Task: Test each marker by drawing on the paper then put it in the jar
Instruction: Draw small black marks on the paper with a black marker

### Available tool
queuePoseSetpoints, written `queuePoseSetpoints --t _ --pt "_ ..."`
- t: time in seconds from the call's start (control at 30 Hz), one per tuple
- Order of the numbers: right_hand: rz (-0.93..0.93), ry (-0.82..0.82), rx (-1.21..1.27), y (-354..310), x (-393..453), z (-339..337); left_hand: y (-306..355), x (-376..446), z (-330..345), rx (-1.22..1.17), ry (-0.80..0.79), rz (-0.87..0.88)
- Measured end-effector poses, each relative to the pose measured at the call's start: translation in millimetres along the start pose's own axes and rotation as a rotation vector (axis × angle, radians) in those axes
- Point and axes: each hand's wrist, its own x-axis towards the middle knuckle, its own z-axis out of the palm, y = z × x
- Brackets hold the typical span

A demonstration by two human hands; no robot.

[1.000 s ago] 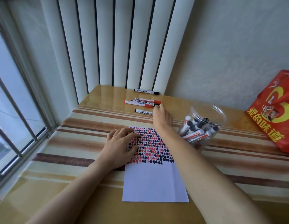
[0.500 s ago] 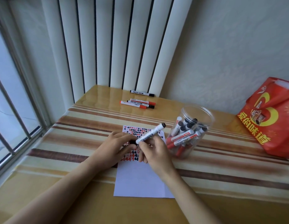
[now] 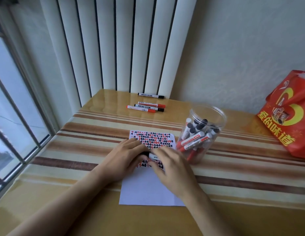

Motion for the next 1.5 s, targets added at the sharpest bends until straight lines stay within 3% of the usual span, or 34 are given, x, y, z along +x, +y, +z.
queuePoseSetpoints --t 0.1,0.37,0.5,0.6,0.8,0.97,1.13,1.2,1.4,1.5 --pt "-0.002 0.044 -0.088 -10 2 7 5 0 1 -0.06 0.023 -0.012" --pt "-0.015 0.018 -0.125 -8 -2 2 8 1 2 0.059 0.122 0.036" --pt "0.07 0.005 -0.024 1 -6 -2 -15 -3 -4 0.026 0.278 -0.125" --pt "0.201 0.029 0.144 7 -10 -1 -24 0 2 0.068 0.232 -0.227" --pt "0.365 0.129 0.315 17 -9 1 -35 4 12 0.104 0.079 -0.268" --pt "0.417 0.156 0.713 19 -8 -4 -40 -4 10 0.179 -0.058 -0.434" --pt "0.621 0.054 1.436 24 -7 -10 -48 -23 4 0.298 -0.245 -0.514" --pt "0.654 0.05 1.55 24 -7 -10 -47 -24 4 0.307 -0.28 -0.509" --pt "0.614 0.101 1.107 23 -8 -1 -50 -24 6 0.311 -0.284 -0.518" --pt "0.617 0.098 1.009 25 -9 0 -50 -22 5 0.304 -0.295 -0.519"
